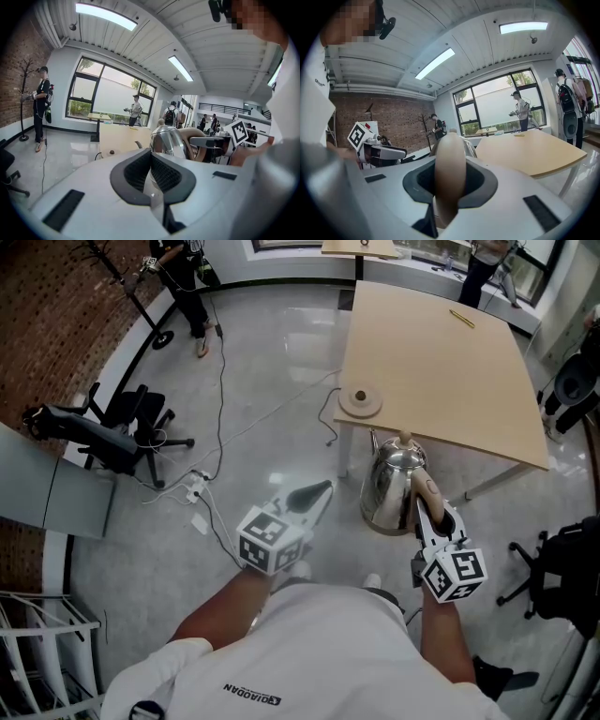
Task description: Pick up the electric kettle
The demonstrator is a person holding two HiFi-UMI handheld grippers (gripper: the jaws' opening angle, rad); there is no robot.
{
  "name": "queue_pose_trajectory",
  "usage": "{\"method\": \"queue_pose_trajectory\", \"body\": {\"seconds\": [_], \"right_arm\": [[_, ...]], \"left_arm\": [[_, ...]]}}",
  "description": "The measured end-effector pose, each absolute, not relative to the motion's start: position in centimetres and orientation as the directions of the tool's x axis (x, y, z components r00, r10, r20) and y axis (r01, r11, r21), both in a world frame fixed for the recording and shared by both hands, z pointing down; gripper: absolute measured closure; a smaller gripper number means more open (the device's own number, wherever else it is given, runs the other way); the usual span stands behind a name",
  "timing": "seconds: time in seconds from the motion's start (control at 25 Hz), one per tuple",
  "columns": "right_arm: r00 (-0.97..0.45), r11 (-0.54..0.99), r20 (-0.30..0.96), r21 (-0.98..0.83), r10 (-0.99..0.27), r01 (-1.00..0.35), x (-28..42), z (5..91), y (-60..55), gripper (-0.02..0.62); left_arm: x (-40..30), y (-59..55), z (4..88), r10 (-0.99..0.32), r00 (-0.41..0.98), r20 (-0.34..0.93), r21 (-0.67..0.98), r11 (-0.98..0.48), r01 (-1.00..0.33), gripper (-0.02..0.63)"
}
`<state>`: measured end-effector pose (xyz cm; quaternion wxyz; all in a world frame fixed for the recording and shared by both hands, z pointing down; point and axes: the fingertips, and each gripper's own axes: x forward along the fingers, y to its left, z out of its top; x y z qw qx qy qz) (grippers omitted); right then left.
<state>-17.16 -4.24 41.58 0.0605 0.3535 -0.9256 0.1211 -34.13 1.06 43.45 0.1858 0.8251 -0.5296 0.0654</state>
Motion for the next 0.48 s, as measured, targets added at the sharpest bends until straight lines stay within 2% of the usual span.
{"method": "queue_pose_trajectory", "body": {"seconds": [0.48], "right_arm": [[-0.740,0.724,0.214,-0.161,-0.638,-0.670,-16.83,41.41,-4.51,0.511]], "left_arm": [[-33.82,0.72,43.26,-0.854,0.437,0.282,0.246,-0.376,-0.894,0.611]]}}
